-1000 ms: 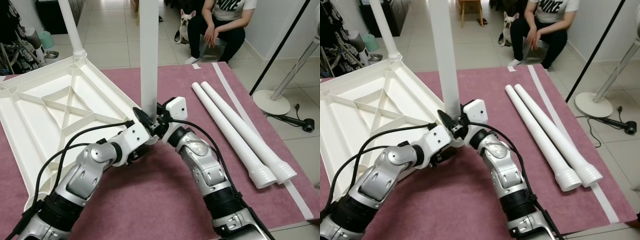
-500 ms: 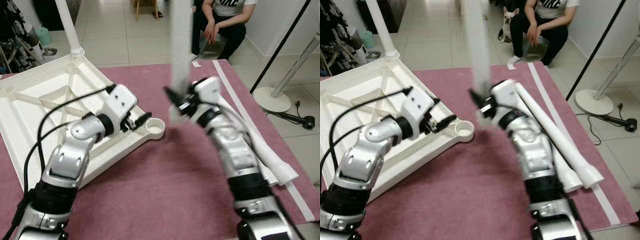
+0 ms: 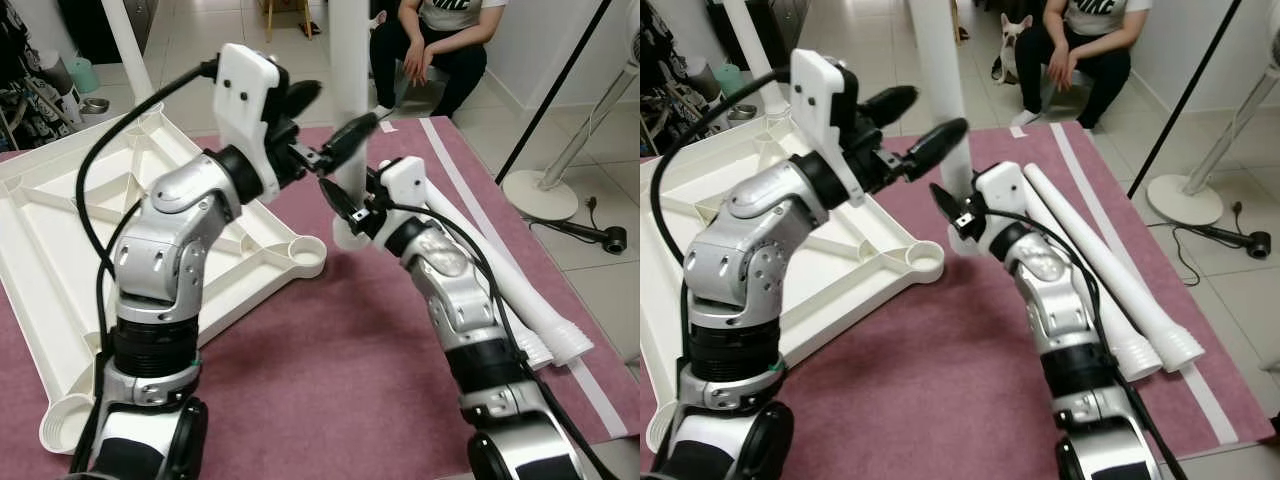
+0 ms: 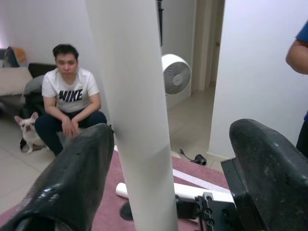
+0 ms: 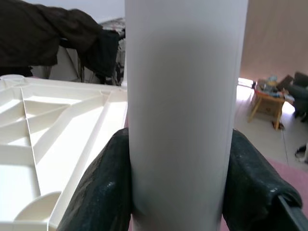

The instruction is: Building children table

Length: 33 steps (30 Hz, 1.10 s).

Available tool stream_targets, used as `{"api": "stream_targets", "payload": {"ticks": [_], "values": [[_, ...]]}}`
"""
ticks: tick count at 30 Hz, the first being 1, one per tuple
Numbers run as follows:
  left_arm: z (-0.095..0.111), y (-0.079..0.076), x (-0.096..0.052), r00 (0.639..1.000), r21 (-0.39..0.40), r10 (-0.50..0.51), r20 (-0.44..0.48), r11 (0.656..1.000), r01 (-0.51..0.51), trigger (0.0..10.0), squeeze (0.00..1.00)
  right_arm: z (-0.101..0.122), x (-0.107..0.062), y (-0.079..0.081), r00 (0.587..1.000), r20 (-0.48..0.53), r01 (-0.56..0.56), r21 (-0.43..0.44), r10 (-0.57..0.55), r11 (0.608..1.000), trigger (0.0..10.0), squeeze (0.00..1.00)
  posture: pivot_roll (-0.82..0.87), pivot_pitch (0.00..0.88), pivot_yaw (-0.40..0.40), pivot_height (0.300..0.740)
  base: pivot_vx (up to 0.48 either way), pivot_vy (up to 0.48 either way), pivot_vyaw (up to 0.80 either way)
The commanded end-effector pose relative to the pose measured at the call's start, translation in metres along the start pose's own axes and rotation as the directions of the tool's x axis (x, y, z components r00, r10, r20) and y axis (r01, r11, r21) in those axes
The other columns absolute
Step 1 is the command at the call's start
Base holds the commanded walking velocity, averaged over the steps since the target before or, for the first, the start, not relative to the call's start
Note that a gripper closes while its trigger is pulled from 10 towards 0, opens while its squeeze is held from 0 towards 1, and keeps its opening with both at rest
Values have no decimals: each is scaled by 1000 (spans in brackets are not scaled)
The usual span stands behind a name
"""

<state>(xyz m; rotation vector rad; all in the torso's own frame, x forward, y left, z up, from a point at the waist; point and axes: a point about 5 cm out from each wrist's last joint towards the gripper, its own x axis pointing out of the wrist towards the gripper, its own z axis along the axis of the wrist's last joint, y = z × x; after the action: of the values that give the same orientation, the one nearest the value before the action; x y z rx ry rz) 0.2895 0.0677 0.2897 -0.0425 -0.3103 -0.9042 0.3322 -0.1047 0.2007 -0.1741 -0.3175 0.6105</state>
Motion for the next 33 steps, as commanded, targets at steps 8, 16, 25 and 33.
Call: {"api": "stream_targets", "payload": {"ticks": [8, 16, 25, 33], "values": [[0, 14, 18, 960, -42, 279, -36, 959, -280, 10000, 0, 2, 13, 24, 995, 32, -96, -19, 96, 995, 10000, 0, 85, 0, 37, 740, 0, 0, 0], [3, 13, 20, 959, -72, 284, -29, 956, -285, 824, 0, -2, 13, 32, 993, 30, -117, -13, 118, 993, 10000, 0, 83, 0, 41, 740, 0, 0, 0], [3, 1, 21, 977, -58, 213, -23, 975, -214, 0, 0, -4, 16, 25, 999, 8, -49, -13, 49, 999, 10000, 0, 84, 0, 43, 740, 0, 0, 0], [3, -15, 23, 992, -23, 128, -14, 991, -129, 0, 0, -2, 25, 20, 1000, -1, -19, -18, 19, 1000, 10000, 0, 87, 0, 37, 740, 0, 0, 0]]}}
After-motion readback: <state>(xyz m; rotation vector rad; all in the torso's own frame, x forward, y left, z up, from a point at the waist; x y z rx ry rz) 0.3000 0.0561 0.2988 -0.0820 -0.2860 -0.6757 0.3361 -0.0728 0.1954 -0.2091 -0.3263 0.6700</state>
